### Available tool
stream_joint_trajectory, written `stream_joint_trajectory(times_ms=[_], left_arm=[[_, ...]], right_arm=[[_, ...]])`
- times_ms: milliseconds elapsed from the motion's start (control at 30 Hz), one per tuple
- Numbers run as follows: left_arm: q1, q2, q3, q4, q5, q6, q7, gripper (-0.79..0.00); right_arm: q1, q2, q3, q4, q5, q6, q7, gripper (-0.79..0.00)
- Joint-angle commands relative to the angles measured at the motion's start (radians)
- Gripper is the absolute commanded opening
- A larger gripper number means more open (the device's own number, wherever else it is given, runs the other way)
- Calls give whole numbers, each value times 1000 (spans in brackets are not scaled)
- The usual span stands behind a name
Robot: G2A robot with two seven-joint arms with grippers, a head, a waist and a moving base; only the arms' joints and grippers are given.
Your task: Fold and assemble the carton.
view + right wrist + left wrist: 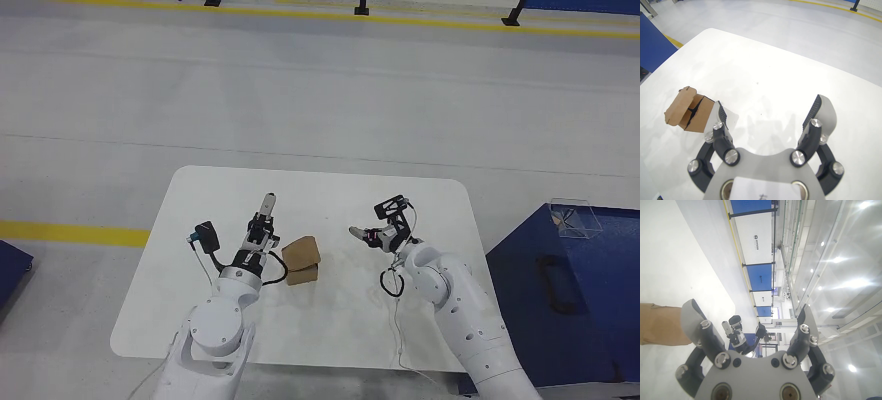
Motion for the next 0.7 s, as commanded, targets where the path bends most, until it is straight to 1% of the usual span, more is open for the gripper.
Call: stream_joint_trajectory(times_ms=[0, 100, 167, 200, 267, 300, 333, 367, 433, 500, 533, 600, 633, 667], left_arm=[[0, 0, 0, 0, 0, 0, 0, 0], [0, 0, 0, 0, 0, 0, 0, 0], [-1, 1, 0, 2, 7, 1, -5, 0], [-13, 7, -3, 9, 60, 4, -37, 0], [-48, 24, -11, 26, 247, 24, -122, 0], [-66, 34, -9, 30, 346, 29, -172, 0], [-79, 41, -11, 32, 413, 28, -222, 0], [-89, 48, -18, 41, 464, 47, -275, 0], [-114, 60, -24, 49, 536, 93, -413, 0], [-136, 76, -9, 67, 686, 103, -560, 0], [-140, 82, -5, 69, 728, 100, -619, 0], [-149, 87, -10, 78, 726, 129, -730, 0], [-153, 88, -11, 82, 717, 133, -757, 0], [-153, 88, -11, 82, 717, 133, -757, 0]], right_arm=[[0, 0, 0, 0, 0, 0, 0, 0], [-2, 0, 1, 0, 2, 5, -2, 0], [2, -5, -5, 6, 35, 29, 11, 0], [13, -10, -17, 19, 81, -4, 40, 0], [57, -17, -39, 69, 142, -66, 108, 0], [81, -22, -54, 95, 146, -66, 121, 0], [102, -28, -74, 121, 143, -62, 125, 0], [121, -35, -96, 147, 152, -65, 131, 0], [157, -50, -134, 198, 176, -76, 130, 0], [186, -64, -169, 248, 191, -92, 120, 0], [200, -71, -183, 273, 198, -99, 113, 0], [226, -84, -211, 321, 210, -109, 106, 0], [238, -91, -223, 345, 220, -116, 105, 0], [247, -95, -232, 362, 220, -116, 105, 0]])
